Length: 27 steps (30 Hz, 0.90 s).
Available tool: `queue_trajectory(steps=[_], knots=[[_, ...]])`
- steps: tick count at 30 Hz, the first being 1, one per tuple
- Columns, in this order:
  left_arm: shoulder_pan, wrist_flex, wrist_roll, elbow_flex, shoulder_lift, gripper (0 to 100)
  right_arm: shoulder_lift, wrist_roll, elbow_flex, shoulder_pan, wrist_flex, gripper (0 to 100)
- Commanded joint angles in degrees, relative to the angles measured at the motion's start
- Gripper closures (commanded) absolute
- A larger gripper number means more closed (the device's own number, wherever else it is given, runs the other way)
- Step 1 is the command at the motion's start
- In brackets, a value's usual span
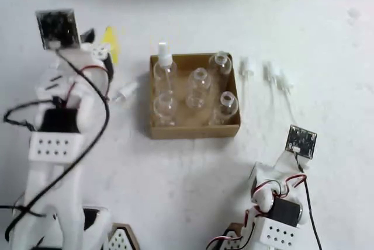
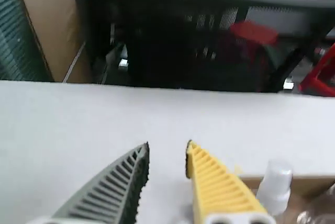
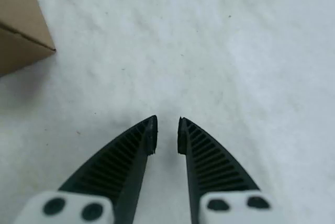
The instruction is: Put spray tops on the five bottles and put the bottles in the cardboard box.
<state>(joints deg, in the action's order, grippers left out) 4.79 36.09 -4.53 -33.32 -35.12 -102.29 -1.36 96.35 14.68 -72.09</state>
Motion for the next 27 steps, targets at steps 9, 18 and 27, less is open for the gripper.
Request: queue_trajectory(steps=[9, 18, 27], knots=[[0.84, 18.29, 24.18, 26.02, 31.96, 89, -0.31, 0.0, 0.53, 0.31, -0.13, 94.7], [-0.48, 33.58, 24.44, 50.73, 57.8, 89, -0.31, 0.0, 0.53, 0.31, -0.13, 94.7], [-0.57, 45.71, 27.08, 71.3, 77.23, 83, -0.31, 0.0, 0.53, 0.31, -0.13, 94.7]])
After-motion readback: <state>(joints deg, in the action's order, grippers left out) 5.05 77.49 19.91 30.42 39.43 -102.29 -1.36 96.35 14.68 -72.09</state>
